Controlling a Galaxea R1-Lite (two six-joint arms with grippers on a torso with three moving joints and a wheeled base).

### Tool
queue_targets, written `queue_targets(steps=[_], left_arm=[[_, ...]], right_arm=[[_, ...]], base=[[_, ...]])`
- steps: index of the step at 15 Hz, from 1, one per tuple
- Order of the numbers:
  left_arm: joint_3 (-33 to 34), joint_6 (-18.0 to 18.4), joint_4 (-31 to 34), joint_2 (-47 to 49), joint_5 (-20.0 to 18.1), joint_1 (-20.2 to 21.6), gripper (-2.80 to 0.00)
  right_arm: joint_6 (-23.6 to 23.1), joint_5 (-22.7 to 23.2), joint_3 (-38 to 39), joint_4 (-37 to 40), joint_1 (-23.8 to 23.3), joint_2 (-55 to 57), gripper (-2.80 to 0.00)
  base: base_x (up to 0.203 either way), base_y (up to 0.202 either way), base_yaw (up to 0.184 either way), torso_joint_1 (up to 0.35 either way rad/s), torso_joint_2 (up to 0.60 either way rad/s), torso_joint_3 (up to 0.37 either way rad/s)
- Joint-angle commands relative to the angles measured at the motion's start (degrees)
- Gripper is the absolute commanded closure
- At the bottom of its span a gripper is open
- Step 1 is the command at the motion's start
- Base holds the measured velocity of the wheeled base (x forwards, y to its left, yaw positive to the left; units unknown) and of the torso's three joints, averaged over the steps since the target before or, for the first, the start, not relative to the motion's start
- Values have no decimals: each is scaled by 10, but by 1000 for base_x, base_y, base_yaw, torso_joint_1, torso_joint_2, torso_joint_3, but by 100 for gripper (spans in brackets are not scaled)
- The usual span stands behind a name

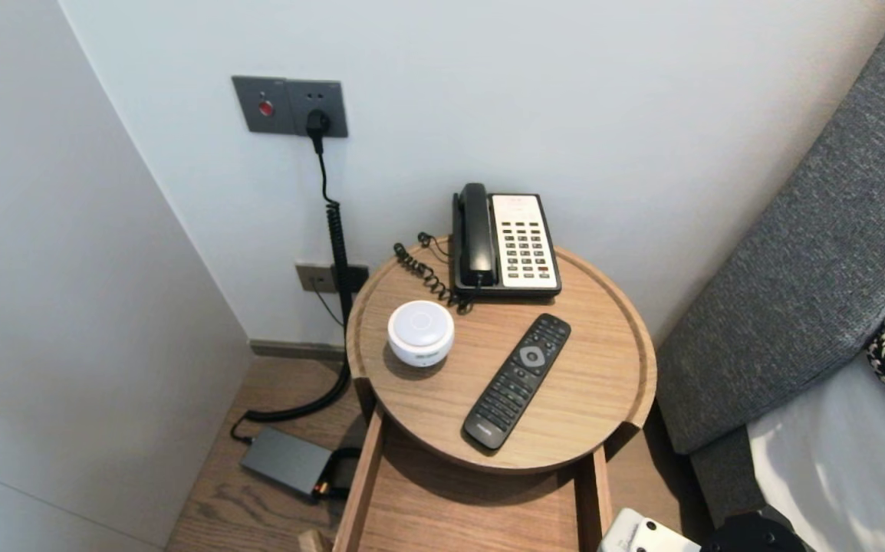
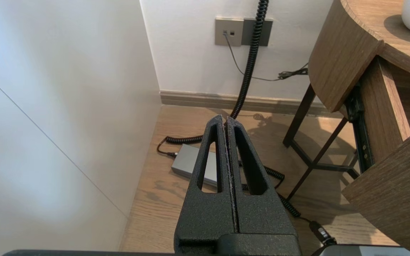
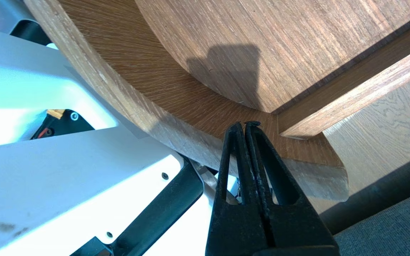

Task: Open the nightstand drawer, then put the remote controls on the table in the drawer one by one

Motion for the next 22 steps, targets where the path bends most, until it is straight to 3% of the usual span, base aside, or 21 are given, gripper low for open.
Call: queue_targets(steps=[1,5,9,13,17,22], left_arm=[[8,0,0,-1,0,0,0],[8,0,0,0,0,0,0],[8,0,0,0,0,0,0],[8,0,0,0,0,0,0],[8,0,0,0,0,0,0],[8,0,0,0,0,0,0]], right_arm=[[2,-1,-3,1,-3,-7,0],[26,-6,-71,10,-55,-50,0],[35,-1,-209,149,-91,-92,0],[51,-3,-316,239,-136,-86,0],[119,-7,-401,259,-169,-48,0],[215,-32,-552,346,-196,50,0]], base=[[0,0,0,0,0,0],[0,0,0,0,0,0],[0,0,0,0,0,0],[0,0,0,0,0,0],[0,0,0,0,0,0],[0,0,0,0,0,0]])
